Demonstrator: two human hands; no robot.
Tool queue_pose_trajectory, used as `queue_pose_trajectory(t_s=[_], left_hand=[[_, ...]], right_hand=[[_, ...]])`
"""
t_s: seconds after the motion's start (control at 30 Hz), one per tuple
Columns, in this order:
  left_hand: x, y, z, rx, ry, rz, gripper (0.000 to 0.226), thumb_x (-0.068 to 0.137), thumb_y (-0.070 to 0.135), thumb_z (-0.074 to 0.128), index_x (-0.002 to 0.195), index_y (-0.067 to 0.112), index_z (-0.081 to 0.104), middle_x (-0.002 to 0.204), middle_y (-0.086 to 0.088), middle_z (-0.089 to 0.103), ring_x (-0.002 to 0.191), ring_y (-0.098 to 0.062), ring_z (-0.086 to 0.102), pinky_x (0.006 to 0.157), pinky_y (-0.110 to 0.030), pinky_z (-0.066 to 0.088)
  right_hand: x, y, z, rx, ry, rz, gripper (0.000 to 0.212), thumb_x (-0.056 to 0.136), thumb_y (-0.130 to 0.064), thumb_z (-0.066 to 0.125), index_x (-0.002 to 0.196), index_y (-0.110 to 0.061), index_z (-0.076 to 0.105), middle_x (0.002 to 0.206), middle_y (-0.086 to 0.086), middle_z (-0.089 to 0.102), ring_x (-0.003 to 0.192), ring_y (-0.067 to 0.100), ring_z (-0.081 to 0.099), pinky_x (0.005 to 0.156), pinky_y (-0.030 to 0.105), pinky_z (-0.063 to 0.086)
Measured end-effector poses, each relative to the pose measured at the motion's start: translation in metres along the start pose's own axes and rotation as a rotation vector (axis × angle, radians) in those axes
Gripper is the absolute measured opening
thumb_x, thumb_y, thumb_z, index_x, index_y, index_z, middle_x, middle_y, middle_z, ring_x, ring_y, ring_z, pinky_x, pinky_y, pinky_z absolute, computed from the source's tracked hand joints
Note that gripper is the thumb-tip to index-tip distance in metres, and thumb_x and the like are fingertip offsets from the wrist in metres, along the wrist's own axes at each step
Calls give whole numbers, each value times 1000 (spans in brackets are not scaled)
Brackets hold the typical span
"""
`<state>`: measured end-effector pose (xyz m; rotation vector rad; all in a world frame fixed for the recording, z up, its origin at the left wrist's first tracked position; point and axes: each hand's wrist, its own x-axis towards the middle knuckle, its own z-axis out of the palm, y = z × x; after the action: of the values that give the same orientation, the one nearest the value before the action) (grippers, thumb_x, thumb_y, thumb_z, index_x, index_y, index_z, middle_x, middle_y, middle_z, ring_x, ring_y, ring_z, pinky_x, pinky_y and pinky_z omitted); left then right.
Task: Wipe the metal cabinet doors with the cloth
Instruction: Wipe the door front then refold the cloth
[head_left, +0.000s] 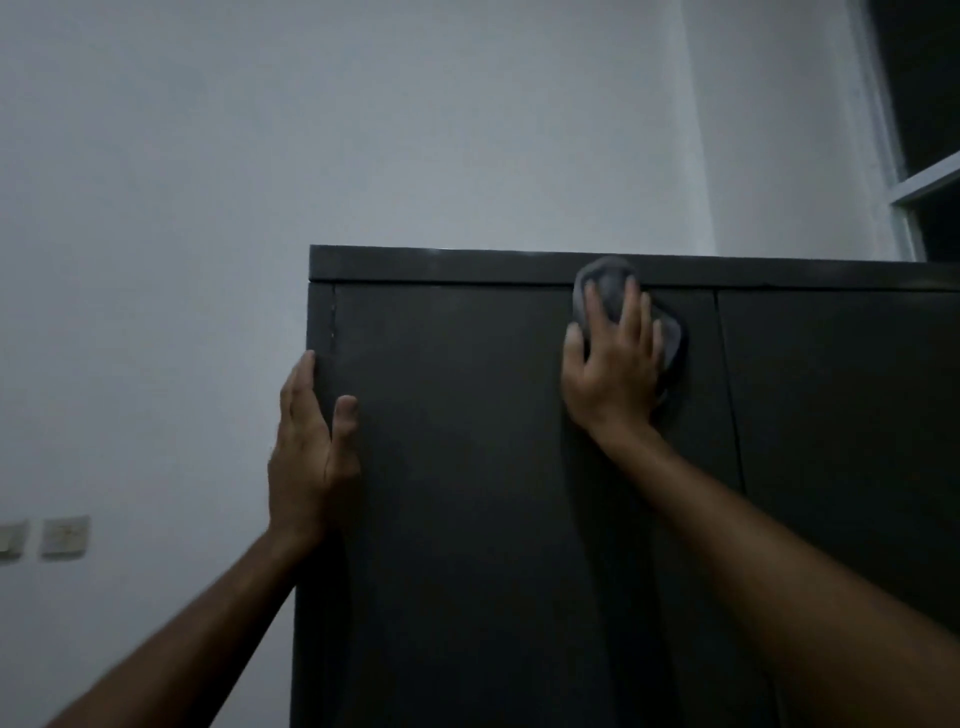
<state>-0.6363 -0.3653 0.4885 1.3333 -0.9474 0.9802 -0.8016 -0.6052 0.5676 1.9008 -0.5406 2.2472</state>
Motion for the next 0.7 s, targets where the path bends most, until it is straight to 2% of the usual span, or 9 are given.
queue_pose_trajectory(t_s=[0.07,0.1,0.2,0.3,0.37,0.47,0.53,0.63,0.7], left_hand=[[3,-4,-2,-141,1,-49,81,97,69,24,167,29,13,173,7,23,154,-17,33,119,-46,37],[5,-5,-4,-219,-2,-77,79,99,67,23,167,29,15,172,10,23,153,-12,33,121,-46,36],[12,-5,-16,-463,-26,-217,80,96,71,23,163,29,29,165,9,40,141,-9,48,112,-38,46],[17,2,-33,-543,-75,-297,79,96,72,17,163,32,31,159,9,50,136,-11,55,102,-35,46],[21,5,-42,-558,-120,-348,76,102,73,14,164,33,29,159,8,50,139,-18,53,115,-50,42],[28,5,-55,-587,-185,-403,90,89,82,20,164,33,29,157,9,53,142,-23,53,120,-61,35],[32,2,-61,-615,-209,-420,95,83,82,22,164,32,29,155,9,56,140,-24,55,119,-63,37],[37,-6,-65,-695,-201,-458,91,91,84,19,163,31,33,149,3,63,134,-25,61,114,-61,43],[40,-14,-68,-752,-206,-488,84,100,79,12,161,28,38,144,-5,66,128,-26,66,110,-56,48]], right_hand=[[49,-59,21,25,15,104,56,98,-45,39,150,-28,50,164,16,32,149,40,30,122,55,19],[56,-89,31,51,10,33,53,99,-44,41,148,-27,53,162,16,35,148,40,32,122,56,19],[5,-147,41,124,-124,-449,49,102,-39,44,147,-24,54,162,16,36,150,41,30,122,57,21],[-69,-117,26,149,-272,-876,48,104,-38,44,150,-25,51,164,15,32,153,36,25,126,49,18],[-73,-89,22,168,-234,-855,47,101,-35,50,147,-24,54,163,15,36,152,37,29,125,47,22],[-13,-105,34,101,-101,-430,51,100,-38,45,150,-25,51,163,16,35,150,39,31,122,55,24],[20,-152,43,101,-112,-332,52,100,-40,43,150,-26,50,164,15,34,151,39,29,122,55,20],[-14,-204,52,153,-177,-572,50,101,-36,45,150,-25,51,164,13,33,152,38,28,121,57,21],[-78,-194,48,152,-266,-772,50,104,-34,45,153,-23,46,165,12,31,154,37,23,123,56,19]])
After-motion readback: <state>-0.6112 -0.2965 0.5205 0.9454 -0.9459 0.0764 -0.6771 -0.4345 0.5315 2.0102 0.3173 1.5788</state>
